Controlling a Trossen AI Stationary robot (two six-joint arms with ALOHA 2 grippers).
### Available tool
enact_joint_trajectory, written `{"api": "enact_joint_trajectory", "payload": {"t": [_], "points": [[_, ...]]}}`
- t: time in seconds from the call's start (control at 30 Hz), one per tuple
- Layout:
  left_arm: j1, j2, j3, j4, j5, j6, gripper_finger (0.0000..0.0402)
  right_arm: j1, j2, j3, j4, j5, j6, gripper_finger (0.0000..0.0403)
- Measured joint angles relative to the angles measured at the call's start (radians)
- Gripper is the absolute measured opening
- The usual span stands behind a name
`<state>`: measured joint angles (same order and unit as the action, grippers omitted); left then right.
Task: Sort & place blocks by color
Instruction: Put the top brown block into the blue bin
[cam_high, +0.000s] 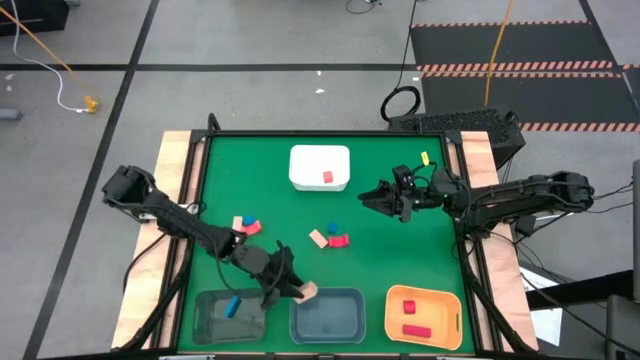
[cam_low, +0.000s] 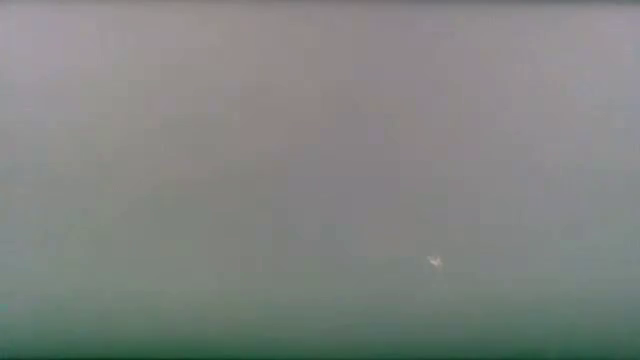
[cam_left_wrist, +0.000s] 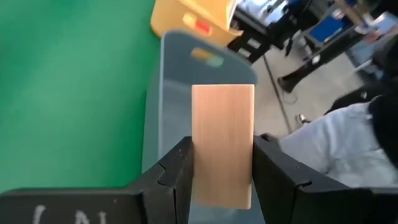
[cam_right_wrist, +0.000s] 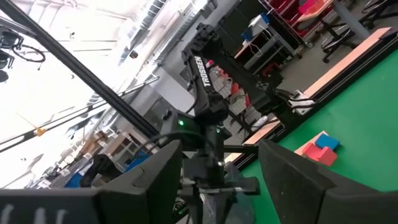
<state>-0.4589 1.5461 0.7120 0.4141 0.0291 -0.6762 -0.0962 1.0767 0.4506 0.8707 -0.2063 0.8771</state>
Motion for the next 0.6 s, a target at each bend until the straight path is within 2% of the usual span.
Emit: {"api": "enact_joint_trajectory", "payload": {"t": [0.4,0.6], "points": [[-0.048,0.072,0.000,0.005,-0.009,0.039,0.0132,0.000,0.000,0.000,0.000,-0.003,0.000,0.0205],[-0.047,0.071,0.000,0.057,-0.039,0.094,0.0172,0.000,0.000,0.000,-0.001,-0.003,0.000,0.0205]]}}
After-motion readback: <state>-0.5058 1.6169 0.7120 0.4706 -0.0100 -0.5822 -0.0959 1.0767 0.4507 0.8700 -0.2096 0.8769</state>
